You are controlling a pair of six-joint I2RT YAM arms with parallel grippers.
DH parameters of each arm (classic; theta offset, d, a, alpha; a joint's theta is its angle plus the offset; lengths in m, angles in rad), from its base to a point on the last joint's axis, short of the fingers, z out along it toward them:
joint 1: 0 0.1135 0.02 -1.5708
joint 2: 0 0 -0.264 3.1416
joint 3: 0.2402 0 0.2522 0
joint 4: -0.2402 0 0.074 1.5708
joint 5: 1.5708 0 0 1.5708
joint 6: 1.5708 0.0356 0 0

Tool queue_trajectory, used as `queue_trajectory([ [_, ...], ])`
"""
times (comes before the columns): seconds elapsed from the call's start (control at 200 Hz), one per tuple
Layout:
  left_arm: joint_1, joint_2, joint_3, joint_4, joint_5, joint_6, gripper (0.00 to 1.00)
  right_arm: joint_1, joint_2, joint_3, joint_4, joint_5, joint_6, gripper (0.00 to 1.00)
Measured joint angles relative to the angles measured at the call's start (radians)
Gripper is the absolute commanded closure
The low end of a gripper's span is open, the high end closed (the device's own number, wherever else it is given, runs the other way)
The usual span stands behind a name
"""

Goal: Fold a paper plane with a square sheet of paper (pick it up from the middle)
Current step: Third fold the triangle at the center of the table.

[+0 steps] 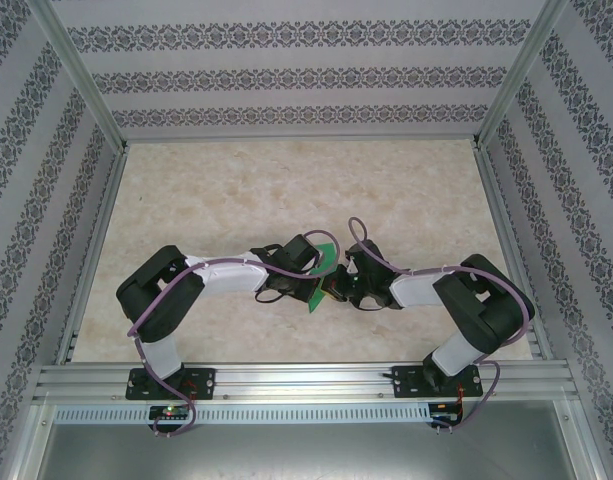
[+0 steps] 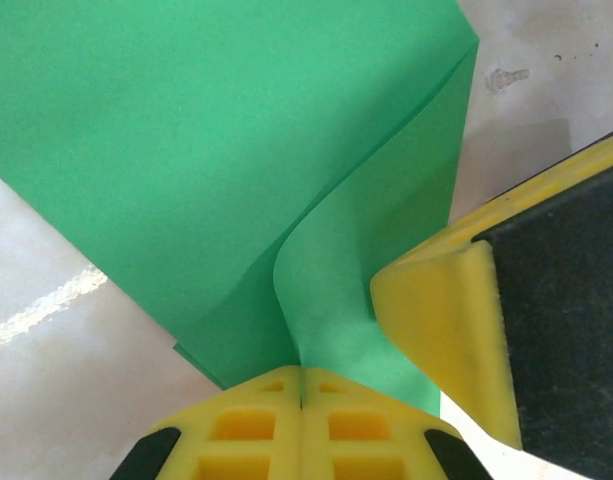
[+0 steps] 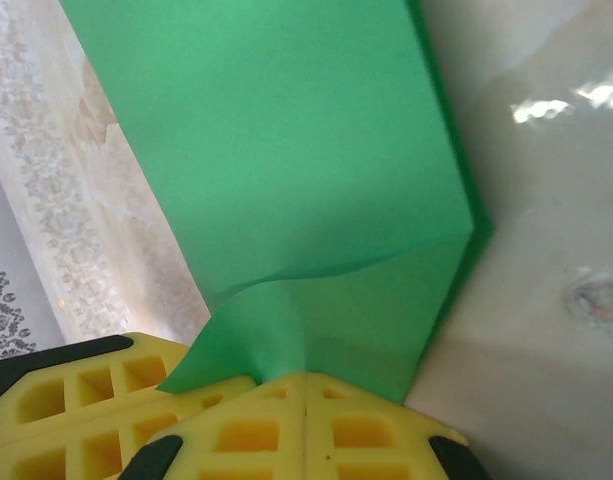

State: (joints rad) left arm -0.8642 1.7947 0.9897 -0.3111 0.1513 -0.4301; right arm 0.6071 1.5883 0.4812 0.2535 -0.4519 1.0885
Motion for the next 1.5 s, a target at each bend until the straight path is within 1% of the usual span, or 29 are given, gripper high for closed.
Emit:
queue_trajectory([
  [0.09, 0.0, 0.0, 0.0, 0.0, 0.0, 0.0, 1.0, 0.002, -0.031, 0.0, -0.042, 0.01, -0.009, 0.94],
  [0.185, 0.0, 0.001, 0.002, -0.001, 0.0, 0.0, 1.0, 0.01, -0.108, 0.0, -0.09, 0.017, -0.01, 0.95],
  [0.335, 0.0, 0.001, 0.002, -0.002, 0.0, 0.002, 1.0, 0.029, -0.202, -0.011, -0.097, 0.037, -0.007, 0.95],
  [0.44, 0.0, 0.001, 0.002, -0.003, 0.0, 0.005, 1.0, 0.049, -0.196, -0.033, -0.086, 0.046, 0.007, 0.95],
  [0.649, 0.0, 0.005, 0.01, -0.011, 0.0, 0.007, 1.0, 0.087, -0.127, -0.066, -0.018, 0.055, 0.059, 0.96],
  [0.874, 0.0, 0.009, 0.015, -0.015, 0.0, 0.007, 1.0, 0.104, -0.089, -0.064, 0.039, 0.056, 0.074, 0.96],
  [1.094, 0.0, 0.01, 0.018, -0.019, -0.012, 0.009, 1.0, 0.106, -0.013, -0.062, 0.107, 0.046, 0.075, 0.99],
  [1.274, 0.0, 0.01, 0.02, -0.023, -0.019, 0.011, 1.0, 0.112, -0.029, -0.066, 0.099, 0.06, 0.092, 0.97],
  [1.404, 0.0, 0.013, 0.025, -0.027, -0.023, 0.011, 1.0, 0.13, -0.121, -0.08, 0.045, 0.082, 0.093, 0.96],
  [1.499, 0.0, 0.016, 0.028, -0.028, -0.023, 0.015, 1.0, 0.138, -0.179, -0.089, 0.036, 0.1, 0.1, 0.96],
])
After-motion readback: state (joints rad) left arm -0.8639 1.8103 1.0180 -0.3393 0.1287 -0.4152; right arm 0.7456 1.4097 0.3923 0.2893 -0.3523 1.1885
